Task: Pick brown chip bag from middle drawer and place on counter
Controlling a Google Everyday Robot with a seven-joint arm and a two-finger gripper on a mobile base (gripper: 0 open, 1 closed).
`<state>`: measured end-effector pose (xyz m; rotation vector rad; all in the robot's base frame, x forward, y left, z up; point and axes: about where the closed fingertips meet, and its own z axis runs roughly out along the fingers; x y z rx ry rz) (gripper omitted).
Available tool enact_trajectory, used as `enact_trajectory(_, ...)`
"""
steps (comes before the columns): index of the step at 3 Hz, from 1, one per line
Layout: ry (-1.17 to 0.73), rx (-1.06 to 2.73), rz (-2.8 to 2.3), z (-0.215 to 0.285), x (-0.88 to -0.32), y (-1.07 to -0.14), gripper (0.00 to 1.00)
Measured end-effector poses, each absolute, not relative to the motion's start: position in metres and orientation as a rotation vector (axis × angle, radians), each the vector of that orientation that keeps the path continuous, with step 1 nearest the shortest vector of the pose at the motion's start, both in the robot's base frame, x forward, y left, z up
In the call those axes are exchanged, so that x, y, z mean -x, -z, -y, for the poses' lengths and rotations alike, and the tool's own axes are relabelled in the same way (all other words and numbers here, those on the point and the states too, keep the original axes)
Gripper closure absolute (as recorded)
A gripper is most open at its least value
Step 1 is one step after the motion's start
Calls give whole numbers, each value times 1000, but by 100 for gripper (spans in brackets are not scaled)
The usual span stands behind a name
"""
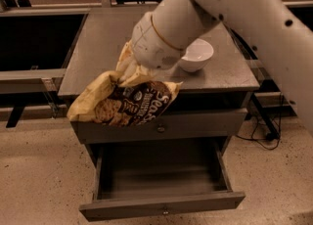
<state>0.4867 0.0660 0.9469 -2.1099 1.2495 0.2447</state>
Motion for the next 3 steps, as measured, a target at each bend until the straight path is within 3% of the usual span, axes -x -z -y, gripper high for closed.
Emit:
enact_trajectory(1,-218,2096,-1438,-46,-534,-958,100)
enact_trajectory(3,-185,1758,-1666,-54,-662,-986,100)
